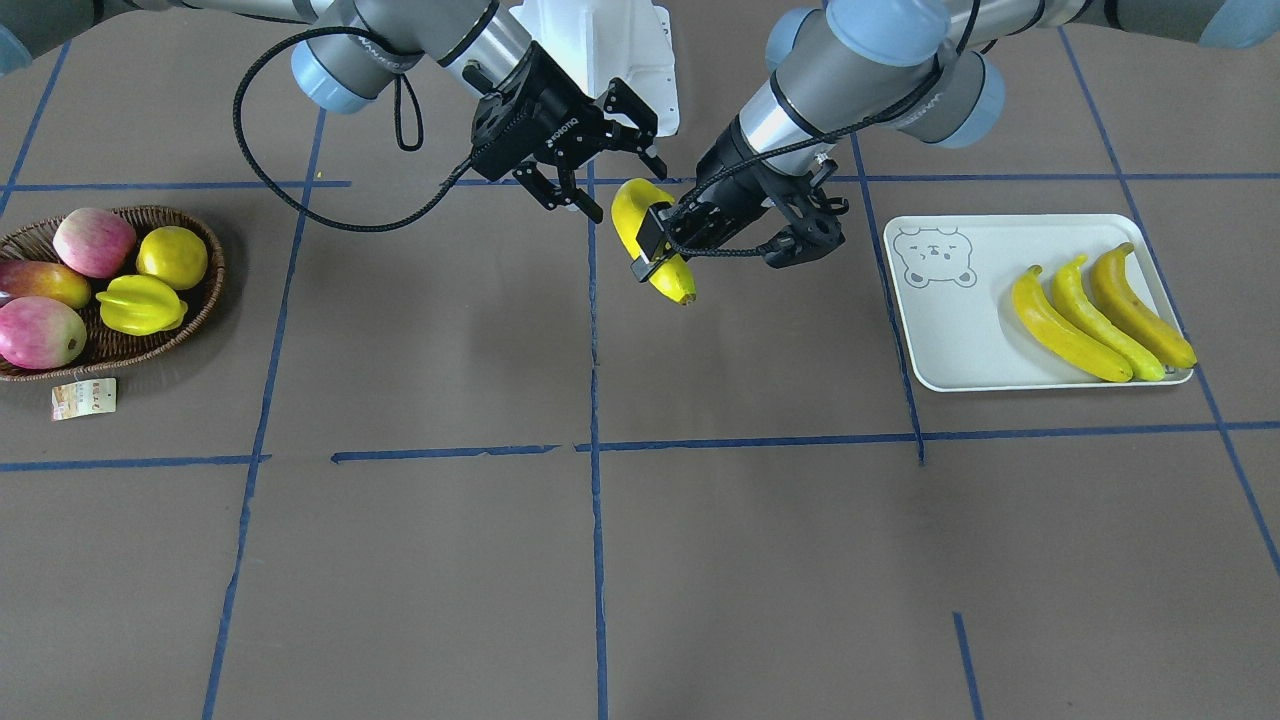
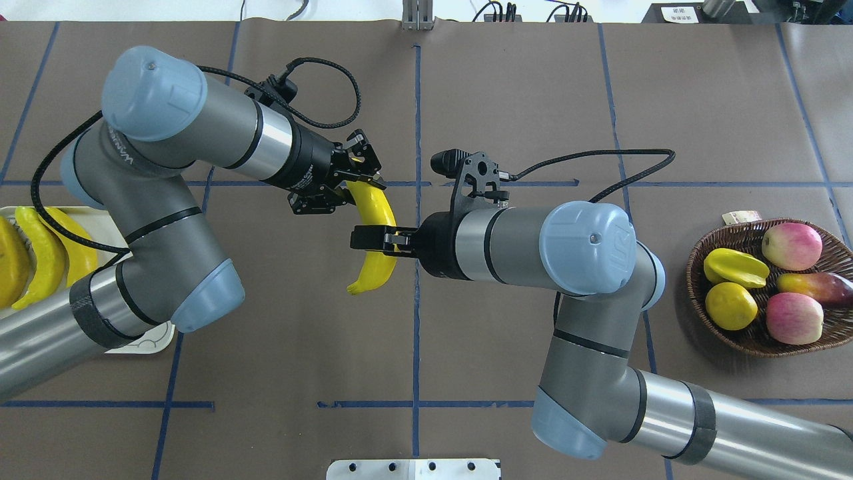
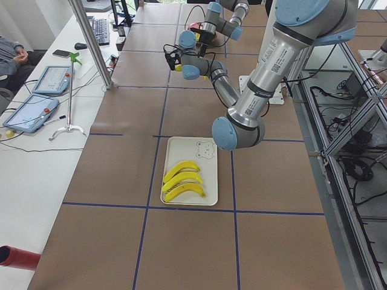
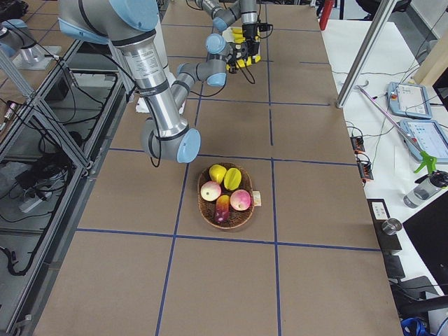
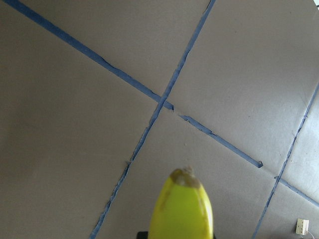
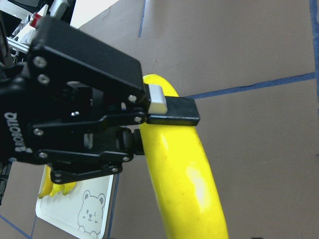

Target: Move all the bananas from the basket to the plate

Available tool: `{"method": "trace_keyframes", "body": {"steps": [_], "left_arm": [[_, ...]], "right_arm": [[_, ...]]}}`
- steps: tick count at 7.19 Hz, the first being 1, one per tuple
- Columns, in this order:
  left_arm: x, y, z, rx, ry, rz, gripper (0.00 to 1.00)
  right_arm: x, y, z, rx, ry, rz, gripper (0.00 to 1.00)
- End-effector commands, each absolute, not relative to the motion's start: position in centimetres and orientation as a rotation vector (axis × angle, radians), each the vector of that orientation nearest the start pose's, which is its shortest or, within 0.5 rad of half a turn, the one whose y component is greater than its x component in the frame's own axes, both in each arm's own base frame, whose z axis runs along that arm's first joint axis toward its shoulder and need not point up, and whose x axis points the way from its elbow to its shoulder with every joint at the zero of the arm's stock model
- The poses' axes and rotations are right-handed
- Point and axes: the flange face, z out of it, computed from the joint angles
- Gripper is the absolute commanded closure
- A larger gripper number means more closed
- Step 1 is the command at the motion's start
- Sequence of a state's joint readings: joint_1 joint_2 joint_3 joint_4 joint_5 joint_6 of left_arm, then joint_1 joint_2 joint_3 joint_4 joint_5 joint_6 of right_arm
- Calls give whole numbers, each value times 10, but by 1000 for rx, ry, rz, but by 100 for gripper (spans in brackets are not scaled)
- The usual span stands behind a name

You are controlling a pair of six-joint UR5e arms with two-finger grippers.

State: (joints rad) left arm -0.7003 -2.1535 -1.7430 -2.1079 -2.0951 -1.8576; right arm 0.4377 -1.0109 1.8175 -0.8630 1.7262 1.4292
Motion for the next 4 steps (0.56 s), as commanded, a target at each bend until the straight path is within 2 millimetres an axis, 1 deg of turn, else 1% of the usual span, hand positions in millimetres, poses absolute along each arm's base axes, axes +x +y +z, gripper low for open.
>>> {"method": "trace_keyframes", "body": {"steps": [1,2,3,4], "left_arm": [[410,-481,218,-183,1273,-559,100],[386,-492,245,-176,1239,-611,100],[358,-506,275,-181,1176,-686,100],[333,-521,290,-189,1094,-771,100]], "right_arm": [[-467,-369,167,246,-1408,106,1],[-440,-374,173,208,-1339,116,1],[-425,-387,179,163,-1248,148,1],[-418,-398,192,135,-1125,161,0]]}}
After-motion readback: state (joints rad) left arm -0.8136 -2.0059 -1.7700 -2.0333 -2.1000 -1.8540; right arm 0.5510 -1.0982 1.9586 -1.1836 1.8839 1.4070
